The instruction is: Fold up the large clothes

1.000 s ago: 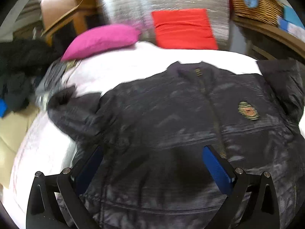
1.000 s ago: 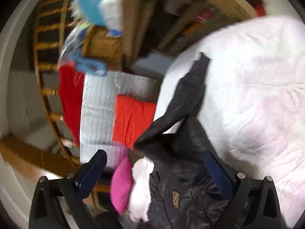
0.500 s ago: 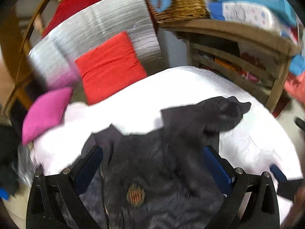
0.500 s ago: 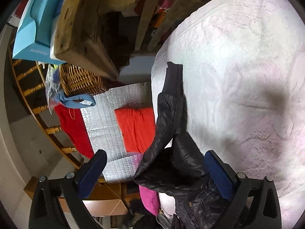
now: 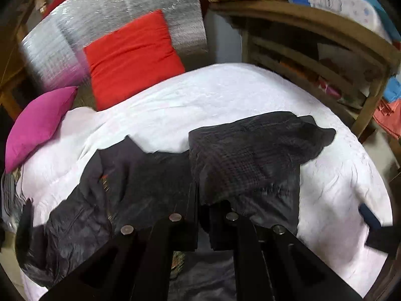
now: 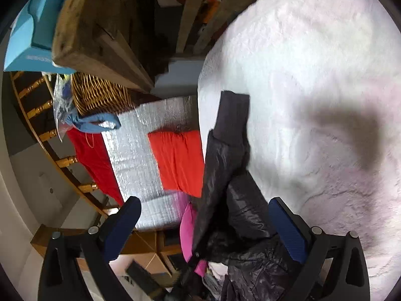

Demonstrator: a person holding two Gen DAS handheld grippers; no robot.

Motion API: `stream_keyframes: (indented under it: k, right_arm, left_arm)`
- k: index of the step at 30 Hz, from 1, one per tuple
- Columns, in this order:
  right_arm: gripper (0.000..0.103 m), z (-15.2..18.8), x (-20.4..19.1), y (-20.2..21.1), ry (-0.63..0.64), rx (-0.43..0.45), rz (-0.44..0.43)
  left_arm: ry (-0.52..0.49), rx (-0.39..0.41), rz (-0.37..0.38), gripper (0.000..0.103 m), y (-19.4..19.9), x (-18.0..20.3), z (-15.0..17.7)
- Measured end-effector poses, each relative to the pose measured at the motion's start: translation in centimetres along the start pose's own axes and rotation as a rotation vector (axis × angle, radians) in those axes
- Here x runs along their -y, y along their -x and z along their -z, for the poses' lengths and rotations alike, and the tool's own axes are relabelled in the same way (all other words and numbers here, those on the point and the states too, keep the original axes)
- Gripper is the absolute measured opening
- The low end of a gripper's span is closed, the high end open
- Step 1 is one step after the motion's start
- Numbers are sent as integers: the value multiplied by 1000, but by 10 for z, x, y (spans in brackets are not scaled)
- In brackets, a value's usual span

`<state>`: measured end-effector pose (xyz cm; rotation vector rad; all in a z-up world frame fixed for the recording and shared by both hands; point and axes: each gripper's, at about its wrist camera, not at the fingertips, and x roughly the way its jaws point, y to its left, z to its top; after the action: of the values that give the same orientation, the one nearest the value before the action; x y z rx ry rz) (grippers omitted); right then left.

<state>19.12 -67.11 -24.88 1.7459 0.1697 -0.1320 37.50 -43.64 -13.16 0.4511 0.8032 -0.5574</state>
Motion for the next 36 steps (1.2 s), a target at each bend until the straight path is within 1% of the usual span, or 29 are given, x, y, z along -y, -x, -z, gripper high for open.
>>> stream_keyframes:
  k: [2, 4, 5, 7, 8, 9, 10, 11, 12, 13, 14, 16, 18, 19, 20, 21, 22, 23, 24, 25, 26, 27, 28, 29, 30, 32, 34, 35, 36]
  right_arm:
    - [102, 4, 1, -10, 7, -30, 10]
    - [102, 9, 8, -19, -12, -55, 26]
    - [102, 12, 11, -23, -30, -64, 25]
    - [102, 16, 15, -30, -50, -95, 21]
    - [102, 20, 16, -37, -48, -122, 24]
    - [102, 25, 16, -44, -43, -145, 25]
    - [102, 28, 16, -47, -41, -159, 24]
    - [98, 33, 16, -54, -39, -184, 16]
    - [96, 40, 14, -60, -27, -214, 2]
    - [91, 45, 10, -65, 2, -237, 5]
    - [84, 50, 5, -70, 46, -252, 25]
    - [77, 64, -9, -80, 160, -279, 92]
    - [75, 79, -18, -91, 263, -315, 160]
    - [72, 83, -18, -94, 285, -323, 179]
    - [67, 87, -18, -98, 310, -331, 217]
    - [64, 90, -17, -102, 326, -337, 254]
    - [57, 91, -13, -106, 332, -348, 298]
    - [49, 91, -10, -109, 325, -361, 325]
    - [48, 90, -5, -112, 314, -376, 352]
    - [43, 90, 0, -115, 302, -391, 384]
    - [36, 89, 6, -118, 296, -402, 426]
    - [36, 89, 12, -120, 296, -408, 461]
    - [36, 89, 14, -122, 299, -415, 467]
    - [36, 89, 12, -123, 293, -420, 481]
    - [36, 90, 10, -125, 306, -424, 484]
    - [36, 93, 7, -127, 332, -432, 494]
    - [36, 91, 7, -127, 328, -438, 493]
    - [36, 91, 7, -129, 321, -442, 487]
    - [36, 89, 6, -128, 309, -443, 474]
  left_arm:
    - [9, -23, -11, 6, 0, -7, 17]
    - [35, -43, 8, 6, 1, -20, 33]
    - [50, -46, 9, 6, 5, -28, 50]
    - [78, -66, 16, 7, 5, -38, 72]
    - [107, -103, 41, 8, 2, -45, 89]
    - [123, -128, 55, 10, -1, -49, 97]
    - [152, -171, 88, 11, -6, -55, 111]
    - [175, -193, 116, 15, -9, -61, 119]
    - [197, -198, 135, 19, -8, -66, 125]
    - [222, -194, 147, 32, -4, -72, 129]
    - [244, -185, 156, 47, 1, -79, 131]
    - [296, -158, 180, 64, 18, -93, 130]
    - [321, -134, 212, 66, 33, -103, 124]
    - [322, -125, 217, 70, 39, -106, 118]
    - [319, -117, 212, 74, 45, -105, 111]
    - [317, -109, 197, 76, 48, -106, 105]
    - [310, -97, 180, 78, 49, -106, 96]
    - [303, -83, 170, 78, 50, -104, 86]
    - [298, -73, 162, 79, 51, -101, 78]
    - [297, -66, 155, 79, 51, -99, 70]
    - [302, -57, 146, 82, 49, -96, 60]
    - [304, -56, 141, 83, 46, -94, 57]
    - [303, -61, 134, 87, 41, -93, 53]
    - [285, -83, 111, 88, 31, -85, 46]
    - [271, -98, 91, 88, 26, -80, 47]
    - [194, -154, 36, 88, -3, -64, 41]
    - [99, -223, -33, 88, -24, -48, 42]
    - [62, -246, -80, 88, -35, -44, 43]
    - [46, -252, -105, 87, -40, -42, 45]
